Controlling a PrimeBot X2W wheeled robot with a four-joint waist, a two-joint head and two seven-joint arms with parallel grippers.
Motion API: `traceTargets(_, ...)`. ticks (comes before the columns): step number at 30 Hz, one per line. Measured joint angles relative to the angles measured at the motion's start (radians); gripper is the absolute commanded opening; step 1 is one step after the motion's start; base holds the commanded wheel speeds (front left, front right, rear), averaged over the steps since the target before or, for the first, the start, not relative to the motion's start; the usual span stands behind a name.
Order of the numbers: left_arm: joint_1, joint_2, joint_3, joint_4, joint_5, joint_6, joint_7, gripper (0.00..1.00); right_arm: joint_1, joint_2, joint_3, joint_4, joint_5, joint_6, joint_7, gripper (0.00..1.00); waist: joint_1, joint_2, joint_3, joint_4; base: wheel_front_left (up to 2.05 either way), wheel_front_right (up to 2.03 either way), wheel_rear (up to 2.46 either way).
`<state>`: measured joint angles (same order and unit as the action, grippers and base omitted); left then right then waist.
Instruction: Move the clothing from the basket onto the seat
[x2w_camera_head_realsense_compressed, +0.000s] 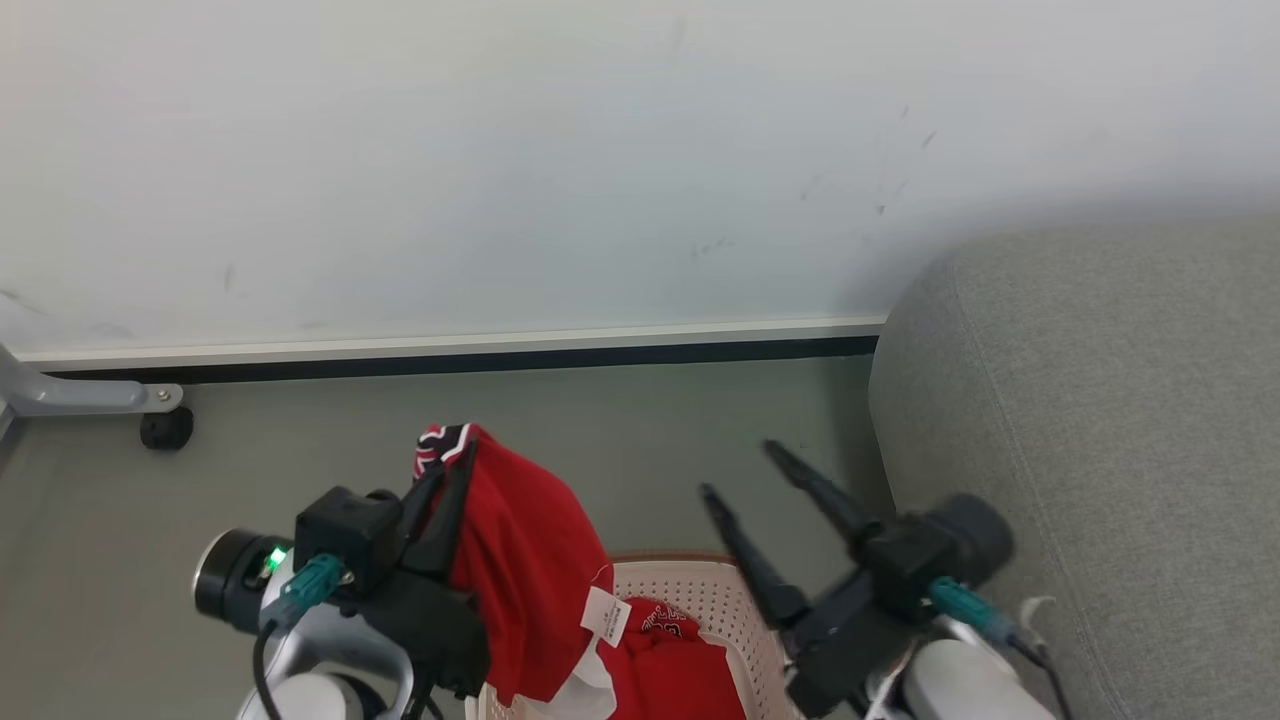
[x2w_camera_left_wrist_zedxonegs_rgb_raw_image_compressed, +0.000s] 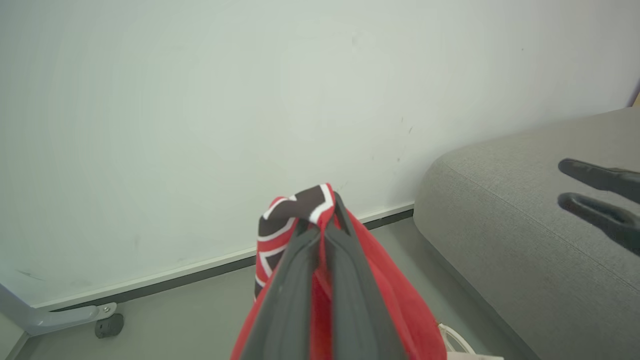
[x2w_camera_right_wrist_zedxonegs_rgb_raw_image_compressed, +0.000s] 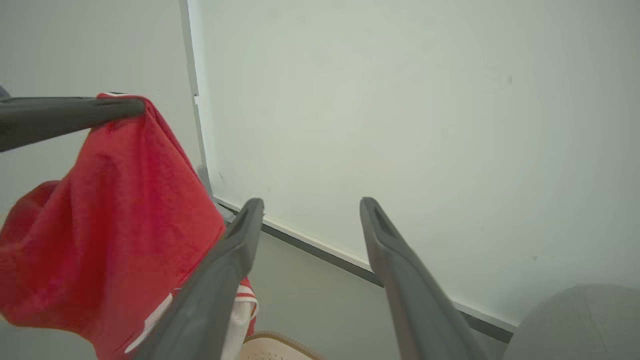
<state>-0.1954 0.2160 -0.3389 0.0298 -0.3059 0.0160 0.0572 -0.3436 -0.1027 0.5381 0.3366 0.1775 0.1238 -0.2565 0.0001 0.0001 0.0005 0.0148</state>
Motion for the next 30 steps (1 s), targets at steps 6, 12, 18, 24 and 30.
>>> traceTargets(6, -0.055, -0.019, -0.035, 0.021, 0.003, -0.019, 0.031, 0.0, -0.066, 0.006, 0.136, 0.006, 0.05, 0.0, 0.0, 1.0, 0.0, 0.0, 0.002, 0.0, 0.0, 0.0, 0.0)
traceTargets(12, -0.085, -0.036, -0.063, 0.041, 0.006, -0.035, 0.052, 0.0, -0.113, 0.008, 0.224, 0.02, 0.108, 0.001, 0.0, 1.0, 0.0, 0.0, 0.002, -0.001, 0.0, 0.0, 0.0)
traceTargets(18, -0.098, -0.066, -0.097, 0.053, 0.005, -0.053, 0.064, 0.0, -0.161, 0.012, 0.276, 0.046, 0.156, 0.001, 0.0, 1.0, 0.0, 0.0, 0.001, -0.008, 0.0, 0.0, 0.0)
traceTargets(24, -0.109, -0.096, -0.132, 0.052, 0.005, -0.067, 0.074, 0.0, -0.185, 0.015, 0.295, 0.078, 0.204, 0.001, 0.0, 1.0, 0.0, 0.0, 0.0, -0.012, 0.0, 0.0, 0.0)
traceTargets(30, -0.109, -0.097, -0.159, 0.033, 0.005, -0.079, 0.082, 0.0, -0.199, 0.015, 0.298, 0.112, 0.23, 0.001, 0.0, 1.0, 0.0, 0.0, -0.003, -0.017, 0.0, 0.0, 0.0)
